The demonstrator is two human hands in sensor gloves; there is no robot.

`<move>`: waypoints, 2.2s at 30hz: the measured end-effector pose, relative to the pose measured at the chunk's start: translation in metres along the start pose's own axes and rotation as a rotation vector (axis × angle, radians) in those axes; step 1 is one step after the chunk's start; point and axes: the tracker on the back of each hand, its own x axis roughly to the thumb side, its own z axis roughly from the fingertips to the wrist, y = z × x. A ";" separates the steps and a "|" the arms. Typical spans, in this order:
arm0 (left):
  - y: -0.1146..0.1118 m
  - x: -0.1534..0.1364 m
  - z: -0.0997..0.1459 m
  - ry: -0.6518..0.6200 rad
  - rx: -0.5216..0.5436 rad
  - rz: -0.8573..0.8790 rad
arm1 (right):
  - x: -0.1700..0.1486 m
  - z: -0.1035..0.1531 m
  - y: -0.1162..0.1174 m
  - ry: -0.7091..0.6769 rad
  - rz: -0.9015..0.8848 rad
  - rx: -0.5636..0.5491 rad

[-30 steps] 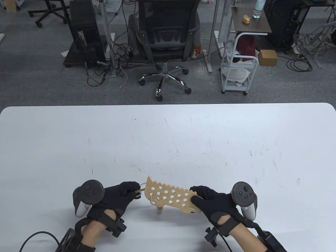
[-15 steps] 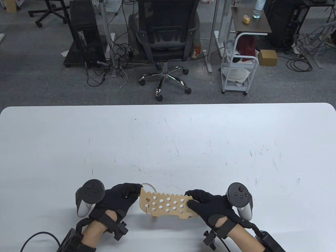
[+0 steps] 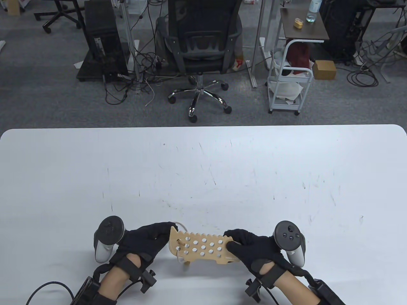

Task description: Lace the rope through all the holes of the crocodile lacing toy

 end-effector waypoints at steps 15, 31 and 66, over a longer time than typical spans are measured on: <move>-0.007 0.000 -0.002 -0.033 -0.161 0.300 | 0.005 0.001 -0.005 -0.004 -0.009 -0.023; -0.020 0.006 -0.002 -0.086 -0.245 0.382 | 0.007 0.000 -0.005 -0.004 0.023 -0.022; -0.017 0.014 0.001 -0.129 -0.140 0.268 | 0.012 0.002 -0.006 -0.118 0.103 -0.074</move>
